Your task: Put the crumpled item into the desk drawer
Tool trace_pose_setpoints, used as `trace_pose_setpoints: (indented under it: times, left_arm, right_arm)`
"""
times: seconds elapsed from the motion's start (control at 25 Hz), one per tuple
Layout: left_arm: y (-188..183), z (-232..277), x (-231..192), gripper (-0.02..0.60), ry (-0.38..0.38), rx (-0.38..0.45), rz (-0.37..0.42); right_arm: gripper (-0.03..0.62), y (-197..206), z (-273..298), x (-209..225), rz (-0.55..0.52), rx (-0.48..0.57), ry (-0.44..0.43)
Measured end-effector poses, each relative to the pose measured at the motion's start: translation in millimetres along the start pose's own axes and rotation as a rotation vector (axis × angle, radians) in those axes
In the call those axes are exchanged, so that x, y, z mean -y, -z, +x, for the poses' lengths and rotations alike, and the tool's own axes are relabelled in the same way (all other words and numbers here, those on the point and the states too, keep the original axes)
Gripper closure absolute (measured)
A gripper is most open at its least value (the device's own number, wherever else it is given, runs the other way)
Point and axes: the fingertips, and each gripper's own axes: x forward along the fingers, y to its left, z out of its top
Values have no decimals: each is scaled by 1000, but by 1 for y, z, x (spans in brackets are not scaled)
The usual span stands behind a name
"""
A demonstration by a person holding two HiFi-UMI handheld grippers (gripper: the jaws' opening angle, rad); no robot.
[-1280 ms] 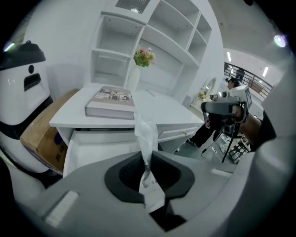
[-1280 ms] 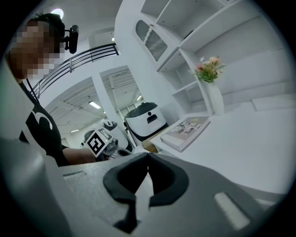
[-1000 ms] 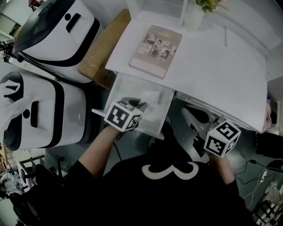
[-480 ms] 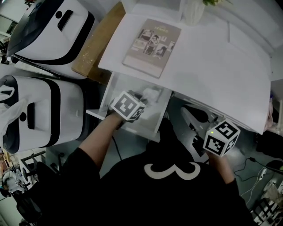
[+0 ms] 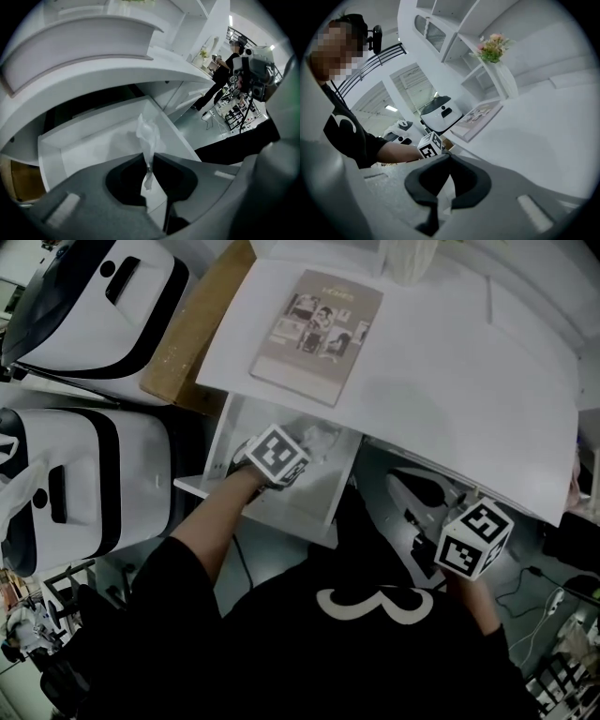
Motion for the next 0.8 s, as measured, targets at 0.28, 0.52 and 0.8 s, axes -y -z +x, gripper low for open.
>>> trace_pose_setpoints:
  times: [0.28,0.52,0.8]
  left_arm:
    - [11,29,-13,535,39,-45,3]
    - [18,41,-20,535,96,-42,-40]
    - [30,52,-29,535,139,-23,-142]
  right_arm:
    - [592,6,10,7,-2,-35,-1]
    - [591,9,19,12,12,-46,0]
    - [591,12,28,15,38,-50,6]
